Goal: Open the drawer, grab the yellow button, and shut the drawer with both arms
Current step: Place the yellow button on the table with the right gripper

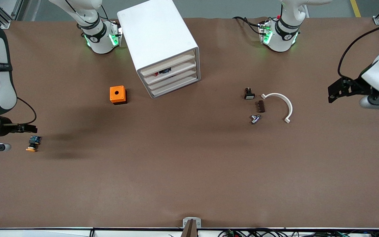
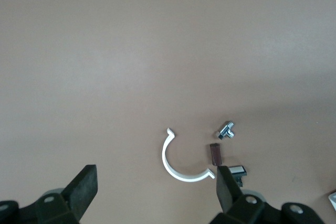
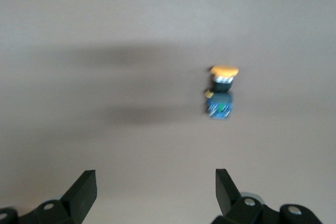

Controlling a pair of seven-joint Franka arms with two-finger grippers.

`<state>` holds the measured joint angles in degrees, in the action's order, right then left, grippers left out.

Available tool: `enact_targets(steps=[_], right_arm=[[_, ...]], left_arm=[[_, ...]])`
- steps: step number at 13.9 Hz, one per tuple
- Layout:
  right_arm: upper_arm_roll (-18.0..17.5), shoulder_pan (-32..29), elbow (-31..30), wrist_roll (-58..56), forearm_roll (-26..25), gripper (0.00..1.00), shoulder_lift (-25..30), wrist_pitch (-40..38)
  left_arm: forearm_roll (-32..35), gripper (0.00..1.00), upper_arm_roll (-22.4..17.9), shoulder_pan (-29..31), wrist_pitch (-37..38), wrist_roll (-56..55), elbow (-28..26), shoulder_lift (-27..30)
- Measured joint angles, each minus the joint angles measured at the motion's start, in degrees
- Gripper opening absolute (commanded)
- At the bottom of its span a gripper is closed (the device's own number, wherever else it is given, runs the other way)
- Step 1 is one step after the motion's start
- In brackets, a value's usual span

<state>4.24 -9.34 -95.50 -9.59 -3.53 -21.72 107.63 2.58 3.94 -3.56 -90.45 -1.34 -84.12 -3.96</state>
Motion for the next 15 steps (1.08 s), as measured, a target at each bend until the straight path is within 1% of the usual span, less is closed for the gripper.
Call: enact_targets(steps=[3,6,9,12,14,15], right_arm=[[-0.07,3.23,0.01,6.3,0.27,1.0,4.43,-5.82],[-0.1,5.18,-0.01,9.82,1.73,1.0,8.97,-10.09],[0.01,5.32,-0.04,10.36,4.25,1.0,12.61,-13.34],[0.07,5.32,0.12,11.56,4.65,1.0,15.85,-16.14],[0.04,5.32,1.45,13.67,4.68,1.0,17.6,-19.41],[-0.04,5.35,2.66,14.0,4.73,1.0,18.15,-21.06]], left_arm=[[0.05,1.0,-0.05,-0.01,2.98,-1.73,-1.44,3.89],[0.05,1.0,-0.06,-0.07,3.79,-3.44,-3.72,6.71],[-0.27,1.0,-0.06,-0.22,3.79,-4.58,-4.27,6.92],[-2.29,1.0,-0.06,-0.54,3.78,-7.54,-4.31,6.94],[-2.61,1.0,-0.28,-0.66,3.78,-7.65,-4.3,6.93],[-2.96,1.0,-1.01,-0.78,3.78,-7.48,-4.3,6.93]])
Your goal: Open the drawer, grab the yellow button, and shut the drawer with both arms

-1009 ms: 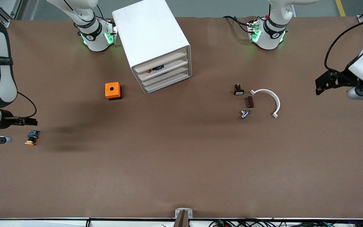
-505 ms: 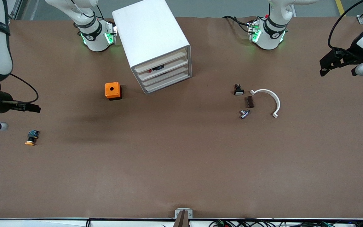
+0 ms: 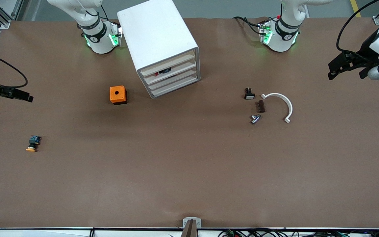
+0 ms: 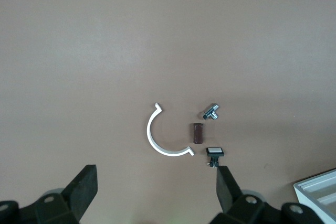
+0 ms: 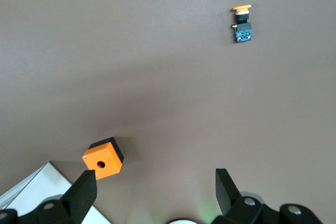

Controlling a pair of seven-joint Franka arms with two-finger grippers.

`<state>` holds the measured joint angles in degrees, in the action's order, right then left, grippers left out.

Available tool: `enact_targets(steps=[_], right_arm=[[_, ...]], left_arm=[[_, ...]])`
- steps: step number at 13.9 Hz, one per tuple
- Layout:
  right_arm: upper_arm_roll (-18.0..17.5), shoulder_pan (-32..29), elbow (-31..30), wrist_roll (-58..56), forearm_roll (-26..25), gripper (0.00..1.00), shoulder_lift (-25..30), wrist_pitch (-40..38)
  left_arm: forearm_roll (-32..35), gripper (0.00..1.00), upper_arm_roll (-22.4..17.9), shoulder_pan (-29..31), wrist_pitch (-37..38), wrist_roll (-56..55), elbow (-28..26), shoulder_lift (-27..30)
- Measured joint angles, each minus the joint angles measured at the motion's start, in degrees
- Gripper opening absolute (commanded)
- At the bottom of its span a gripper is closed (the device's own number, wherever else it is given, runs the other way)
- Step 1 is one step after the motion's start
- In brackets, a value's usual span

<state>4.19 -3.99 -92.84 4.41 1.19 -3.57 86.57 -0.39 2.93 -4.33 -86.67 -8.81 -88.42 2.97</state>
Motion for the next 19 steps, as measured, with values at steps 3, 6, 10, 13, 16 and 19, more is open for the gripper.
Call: enact_targets(steps=[3,6,10,13,16,19], right_arm=[[-0.17,0.85,3.94,0.54,0.1,1.0,0.43,-2.31],[-0.31,1.44,7.26,0.7,0.1,1.0,0.42,-2.64],[-0.25,1.45,10.47,0.69,0.1,1.0,0.42,-2.65],[-0.24,1.45,10.66,0.52,0.07,1.0,0.31,-2.64],[-0.21,1.45,10.66,-0.54,0.07,1.0,0.18,-2.64],[0.03,1.45,10.66,-2.38,0.06,1.0,0.17,-2.63]], left_arm=[[-0.76,1.0,-2.15,-0.02,-0.01,1.31,0.03,0.0],[-0.8,1.0,-2.2,-0.11,-0.01,1.36,0.02,-0.07],[-0.83,1.0,-1.35,-0.14,-0.02,1.36,0.02,-0.3],[-0.83,1.0,-1.09,-0.11,-0.02,1.36,0.02,-0.45],[-0.83,1.0,-1.09,-0.08,-0.03,1.36,0.03,-0.52],[-0.83,1.0,-1.09,-0.06,-0.06,1.36,0.05,-0.52]])
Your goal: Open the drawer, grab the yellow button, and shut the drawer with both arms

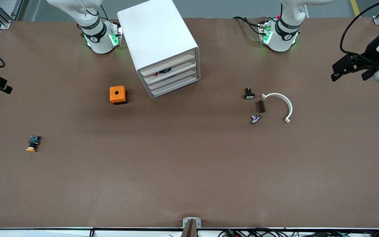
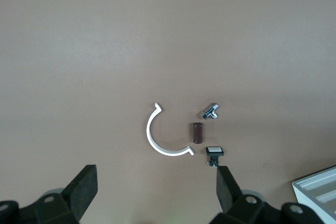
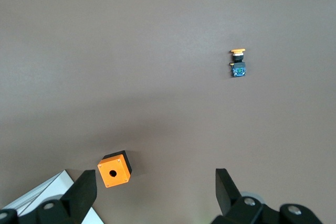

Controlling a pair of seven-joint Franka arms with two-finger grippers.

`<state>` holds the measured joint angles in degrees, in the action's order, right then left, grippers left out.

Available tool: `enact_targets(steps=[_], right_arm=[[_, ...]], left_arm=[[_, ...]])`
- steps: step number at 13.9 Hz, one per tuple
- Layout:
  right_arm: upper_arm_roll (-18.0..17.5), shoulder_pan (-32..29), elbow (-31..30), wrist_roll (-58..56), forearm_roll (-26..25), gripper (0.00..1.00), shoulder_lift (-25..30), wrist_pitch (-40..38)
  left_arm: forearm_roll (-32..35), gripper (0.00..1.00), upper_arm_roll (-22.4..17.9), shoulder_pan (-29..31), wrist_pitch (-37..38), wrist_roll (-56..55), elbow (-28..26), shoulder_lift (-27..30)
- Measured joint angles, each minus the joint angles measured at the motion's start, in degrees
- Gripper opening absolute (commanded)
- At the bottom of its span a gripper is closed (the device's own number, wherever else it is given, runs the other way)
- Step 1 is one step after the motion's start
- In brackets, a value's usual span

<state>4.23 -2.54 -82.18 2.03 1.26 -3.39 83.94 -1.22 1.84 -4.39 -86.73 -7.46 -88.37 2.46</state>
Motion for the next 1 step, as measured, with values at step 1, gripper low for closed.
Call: enact_targets(steps=[1], right_arm=[[0.05,0.0,0.0,-0.29,-0.01,1.0,0.0,0.0]], left_arm=[[0.0,1.0,0.0,0.04,-0.01,0.0,0.0,0.0]])
